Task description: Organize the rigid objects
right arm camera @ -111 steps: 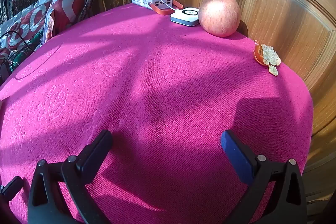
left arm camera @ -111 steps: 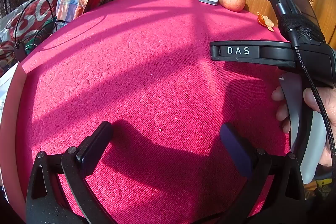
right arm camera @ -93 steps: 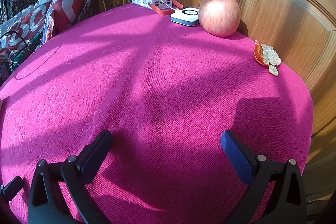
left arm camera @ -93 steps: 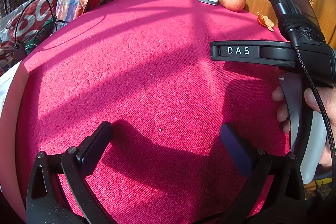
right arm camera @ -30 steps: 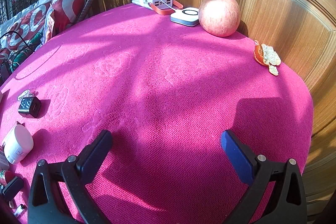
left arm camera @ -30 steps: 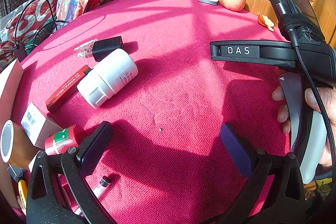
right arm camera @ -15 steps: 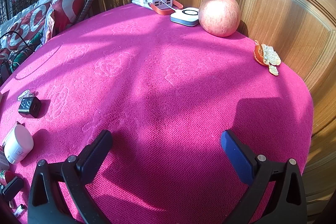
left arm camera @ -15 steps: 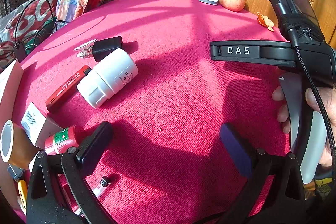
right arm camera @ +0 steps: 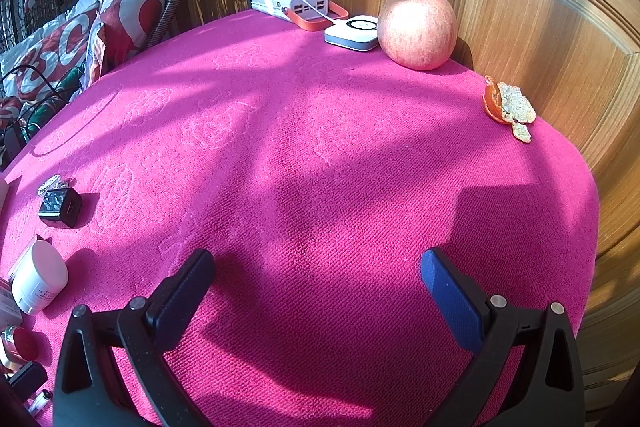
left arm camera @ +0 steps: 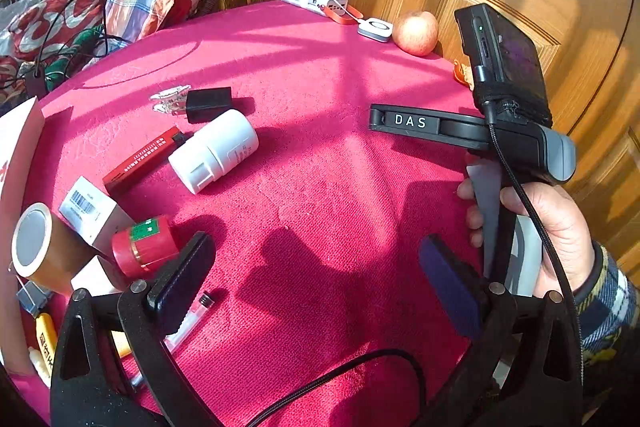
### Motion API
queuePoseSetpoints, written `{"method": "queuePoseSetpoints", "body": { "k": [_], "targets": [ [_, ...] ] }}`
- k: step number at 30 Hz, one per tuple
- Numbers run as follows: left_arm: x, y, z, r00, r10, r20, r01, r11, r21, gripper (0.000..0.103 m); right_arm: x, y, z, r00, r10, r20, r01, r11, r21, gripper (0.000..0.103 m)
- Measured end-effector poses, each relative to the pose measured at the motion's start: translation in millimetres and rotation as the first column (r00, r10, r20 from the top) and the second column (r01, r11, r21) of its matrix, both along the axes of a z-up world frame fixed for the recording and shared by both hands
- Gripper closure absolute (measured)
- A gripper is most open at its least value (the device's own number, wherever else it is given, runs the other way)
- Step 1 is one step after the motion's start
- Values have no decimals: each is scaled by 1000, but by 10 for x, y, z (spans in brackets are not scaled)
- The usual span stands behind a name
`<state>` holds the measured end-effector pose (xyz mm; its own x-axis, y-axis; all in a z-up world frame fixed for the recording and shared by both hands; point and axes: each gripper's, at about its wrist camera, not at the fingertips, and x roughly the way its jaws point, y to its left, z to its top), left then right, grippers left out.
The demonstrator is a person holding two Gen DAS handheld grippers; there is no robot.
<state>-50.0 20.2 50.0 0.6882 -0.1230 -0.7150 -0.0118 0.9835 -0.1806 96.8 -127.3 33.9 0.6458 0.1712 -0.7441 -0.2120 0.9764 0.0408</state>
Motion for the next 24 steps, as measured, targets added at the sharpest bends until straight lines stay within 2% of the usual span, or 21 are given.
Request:
{"method": "queuePoseSetpoints", "body": {
  "k": [2,4,6,8,10,13,16,18,19,20,21,22,24],
  "targets": [
    [-320,241,272,995,44,88,-39,998,-53,0,-107,-115,121,997,48,52,-54,992,116,0],
    [-656,524,439,984,103,143,-92,992,-86,0,-262,-188,301,984,102,143,-129,974,188,0],
    [-943,766,485,974,165,155,-163,986,-26,0,-432,-195,494,949,186,253,-250,935,251,0],
    [-1146,951,409,971,204,124,-211,976,47,0,-539,-111,619,916,263,303,-346,901,263,0],
    [-1306,1059,245,972,226,68,-231,970,80,0,-593,99,653,884,383,270,-444,867,225,0],
    [-1437,1047,6,976,217,-10,-217,975,52,3,-690,519,583,822,539,186,-567,807,166,0],
    [-1482,851,-150,988,147,-42,-145,989,40,12,-989,879,463,722,673,160,-690,718,91,1],
    [-1448,719,-235,992,106,-64,-102,993,58,26,-1173,1087,388,647,749,143,-759,651,27,5],
    [-1426,684,-278,992,100,-78,-95,993,65,27,-1250,1180,337,610,783,125,-788,615,-9,17],
    [-1392,657,-318,991,94,-93,-88,994,65,32,-1282,1270,279,583,807,96,-808,588,-41,38],
    [-1368,643,-345,991,87,-101,-81,995,59,38,-1285,1340,231,567,821,66,-819,570,-60,47],
    [-1339,632,-364,991,83,-108,-78,996,51,39,-1267,1387,181,558,829,43,-826,560,-64,53],
    [-1314,619,-378,991,76,-109,-73,997,35,39,-1230,1440,111,544,839,10,-837,543,-64,53]
  ]
}}
